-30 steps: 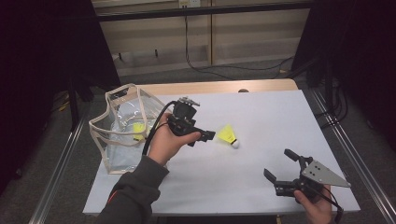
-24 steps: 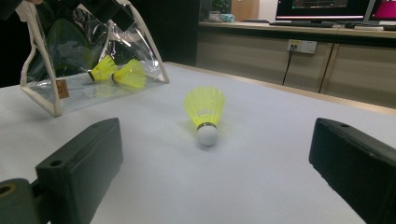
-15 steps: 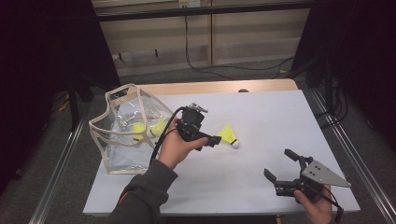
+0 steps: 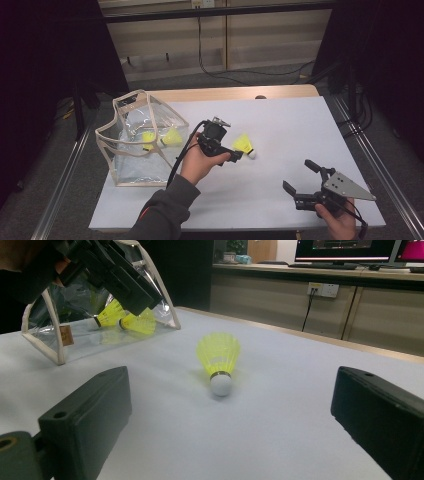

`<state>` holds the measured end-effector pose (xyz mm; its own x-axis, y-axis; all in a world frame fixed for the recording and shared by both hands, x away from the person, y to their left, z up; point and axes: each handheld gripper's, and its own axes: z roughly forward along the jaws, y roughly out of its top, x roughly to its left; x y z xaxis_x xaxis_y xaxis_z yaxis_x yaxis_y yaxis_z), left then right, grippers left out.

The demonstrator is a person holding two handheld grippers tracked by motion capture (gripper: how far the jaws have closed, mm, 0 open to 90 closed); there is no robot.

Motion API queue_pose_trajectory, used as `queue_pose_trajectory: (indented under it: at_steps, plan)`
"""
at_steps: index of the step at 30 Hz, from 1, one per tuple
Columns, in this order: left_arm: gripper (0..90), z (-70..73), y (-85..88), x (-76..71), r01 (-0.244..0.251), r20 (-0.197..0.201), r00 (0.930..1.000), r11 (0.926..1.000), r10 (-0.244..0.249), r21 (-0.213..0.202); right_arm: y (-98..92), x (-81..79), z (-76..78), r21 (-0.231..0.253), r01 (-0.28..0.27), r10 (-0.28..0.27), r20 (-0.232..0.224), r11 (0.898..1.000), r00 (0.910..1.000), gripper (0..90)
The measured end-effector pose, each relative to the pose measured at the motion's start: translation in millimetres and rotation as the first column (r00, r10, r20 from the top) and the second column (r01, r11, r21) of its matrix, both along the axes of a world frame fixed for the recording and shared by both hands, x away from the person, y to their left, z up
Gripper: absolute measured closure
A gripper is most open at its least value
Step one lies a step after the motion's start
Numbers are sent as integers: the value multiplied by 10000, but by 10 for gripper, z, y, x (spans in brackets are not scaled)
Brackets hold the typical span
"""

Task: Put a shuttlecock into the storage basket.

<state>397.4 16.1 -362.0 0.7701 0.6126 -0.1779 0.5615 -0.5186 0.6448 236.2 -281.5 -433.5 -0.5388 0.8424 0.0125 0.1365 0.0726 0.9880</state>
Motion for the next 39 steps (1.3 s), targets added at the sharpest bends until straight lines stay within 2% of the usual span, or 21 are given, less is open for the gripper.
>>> queue_pose_trajectory:
  at_steps: [9, 16, 19, 30, 34, 39]
  plan:
    - [106, -117, -76, 31, -24, -78, 10000, 10000, 24, -37, 0, -1, 1, -3, -5, 5, 5, 10000, 10000, 26]
    - [106, -203, -133, 61, 0, 65, 10000, 9999, 0, 122, -1, -1, 1, -3, -10, 10, 25, 10000, 10000, 26]
    - [107, -242, -153, 74, 7, -46, 10000, 10000, -7, 22, 1, -2, 2, -1, -6, 6, 2, 10000, 10000, 26]
    - [107, -332, -194, 117, -210, -33, 9998, 9998, 210, -26, 6, -2, -1, 22, -42, 42, -13, 10000, 10000, 26]
    - [107, -368, -219, 126, -198, 23, 9998, 9997, 198, 118, 4, -2, 1, 14, -39, 39, 11, 10000, 10000, 26]
    - [107, -418, -239, 159, -180, -30, 9998, 9998, 181, 28, 3, -2, -1, 10, -29, 29, -14, 10000, 10000, 26]
